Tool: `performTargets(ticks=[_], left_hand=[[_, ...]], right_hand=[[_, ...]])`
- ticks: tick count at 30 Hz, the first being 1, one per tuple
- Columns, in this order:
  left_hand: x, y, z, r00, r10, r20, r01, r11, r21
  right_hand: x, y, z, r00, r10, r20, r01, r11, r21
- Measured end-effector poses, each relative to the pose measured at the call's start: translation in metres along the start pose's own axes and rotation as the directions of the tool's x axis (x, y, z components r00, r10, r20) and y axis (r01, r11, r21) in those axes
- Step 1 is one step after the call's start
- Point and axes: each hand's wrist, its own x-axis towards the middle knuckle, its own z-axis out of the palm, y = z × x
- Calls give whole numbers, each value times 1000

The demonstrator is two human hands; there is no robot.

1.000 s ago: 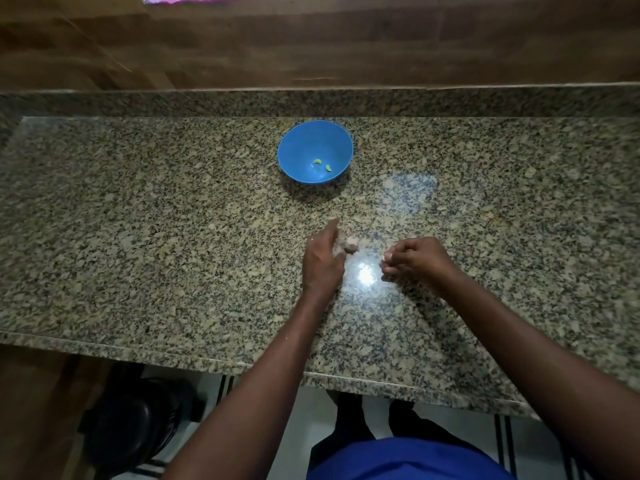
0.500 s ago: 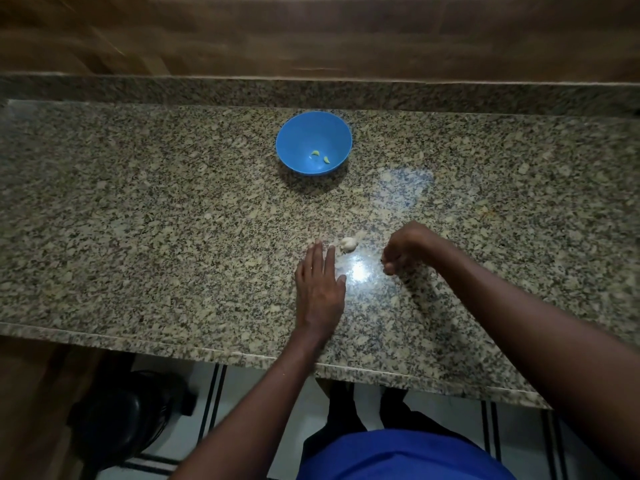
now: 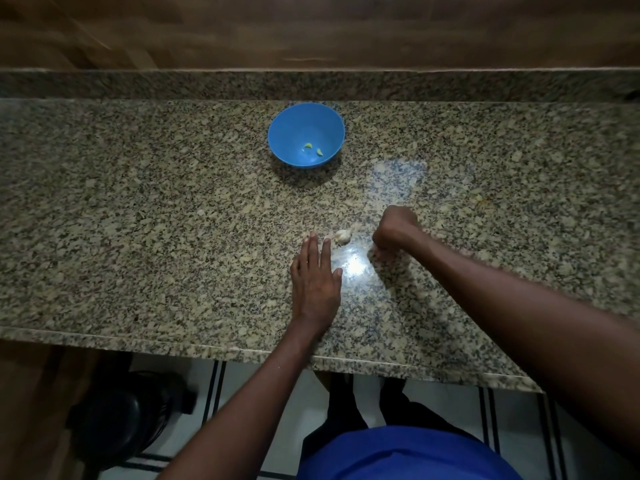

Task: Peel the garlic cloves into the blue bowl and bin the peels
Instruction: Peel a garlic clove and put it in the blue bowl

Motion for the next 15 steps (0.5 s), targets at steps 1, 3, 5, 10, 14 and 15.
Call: performTargets(ticks=[1,3,5,10,14,15], left_hand=[[0,0,0,1000,0,4,0,1000,3],[1,0,0,1000,-4,12,4,1000,8],[0,-1,0,1000,-3,11,3,1000,17],[0,-1,0,1000,-8,11,8,1000,10],[0,-1,1,1000,-8,12,7,1000,15],[0,-1,1,1000,-11,5,11,1000,20]], right_hand=[[1,2,1,1000,-27,-4,27,1000,-2],[3,11,0,997,-36,68,32,998,62],[6,26,-4,981,-45,188,3,975,222],[7,45,-19,947,-104,305,-43,897,440],[2,37,-21,948,-50,315,-92,903,419],[0,35,-21,947,-36,319,-109,899,425]])
